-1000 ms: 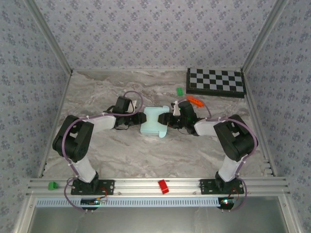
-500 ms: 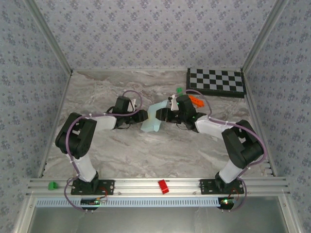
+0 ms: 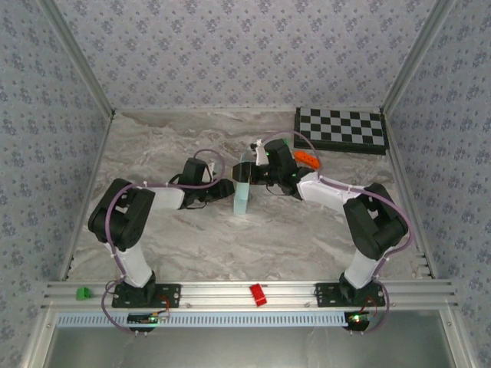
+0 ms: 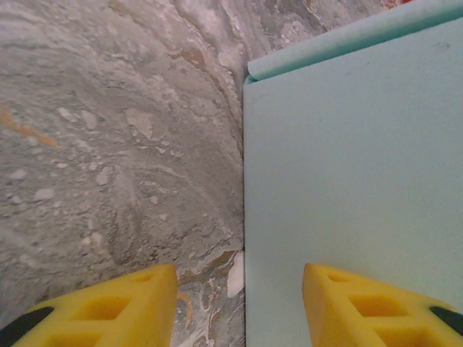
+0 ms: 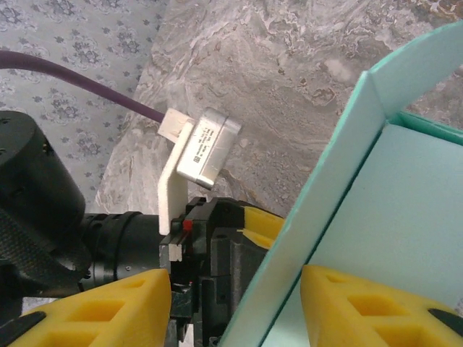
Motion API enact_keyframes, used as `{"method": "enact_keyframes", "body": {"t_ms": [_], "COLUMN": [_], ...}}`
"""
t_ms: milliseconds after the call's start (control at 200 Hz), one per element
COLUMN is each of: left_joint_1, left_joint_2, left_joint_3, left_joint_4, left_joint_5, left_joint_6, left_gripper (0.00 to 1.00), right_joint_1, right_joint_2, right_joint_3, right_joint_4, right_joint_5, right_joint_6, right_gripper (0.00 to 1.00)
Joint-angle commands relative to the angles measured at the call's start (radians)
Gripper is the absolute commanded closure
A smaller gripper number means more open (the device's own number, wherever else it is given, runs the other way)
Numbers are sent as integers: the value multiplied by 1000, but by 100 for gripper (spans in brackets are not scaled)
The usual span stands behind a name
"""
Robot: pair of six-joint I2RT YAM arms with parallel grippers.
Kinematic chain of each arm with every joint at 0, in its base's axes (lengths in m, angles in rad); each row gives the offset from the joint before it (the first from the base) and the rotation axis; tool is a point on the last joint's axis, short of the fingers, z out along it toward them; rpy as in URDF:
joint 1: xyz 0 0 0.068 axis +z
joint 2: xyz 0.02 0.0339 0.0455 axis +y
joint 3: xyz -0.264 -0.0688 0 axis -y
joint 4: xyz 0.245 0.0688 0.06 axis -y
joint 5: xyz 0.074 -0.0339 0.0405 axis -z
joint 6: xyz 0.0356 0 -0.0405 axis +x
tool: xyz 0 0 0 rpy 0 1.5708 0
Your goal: Fold the paper box
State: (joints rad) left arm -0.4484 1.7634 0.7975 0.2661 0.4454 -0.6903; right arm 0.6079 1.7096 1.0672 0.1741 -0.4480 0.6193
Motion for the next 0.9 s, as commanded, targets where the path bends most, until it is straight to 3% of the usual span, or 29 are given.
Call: {"method": "enact_keyframes", "body": {"t_ms": [0, 145, 470, 895], "left_joint_1": [13, 15, 15, 15], "left_joint_2": [-66, -107, -104, -48], "left_joint_3": [6, 29, 101, 153], "left_joint_4": [-68, -137, -176, -196], "left_joint_5": [-76, -112, -47, 10], "left_joint_6": [16, 49, 61, 60], "left_gripper": [50, 49, 49, 50], "right_joint_1": [6, 0, -44, -52], "right_joint_2": [-14, -56, -142, -47], "right_joint_3": [60, 70, -53, -109], "right_joint_4": [-82, -126, -153, 2], "right_joint_5": [37, 72, 229, 63], "right_joint_6": [-52, -93, 2, 101], "right_gripper": [48, 47, 49, 45]}}
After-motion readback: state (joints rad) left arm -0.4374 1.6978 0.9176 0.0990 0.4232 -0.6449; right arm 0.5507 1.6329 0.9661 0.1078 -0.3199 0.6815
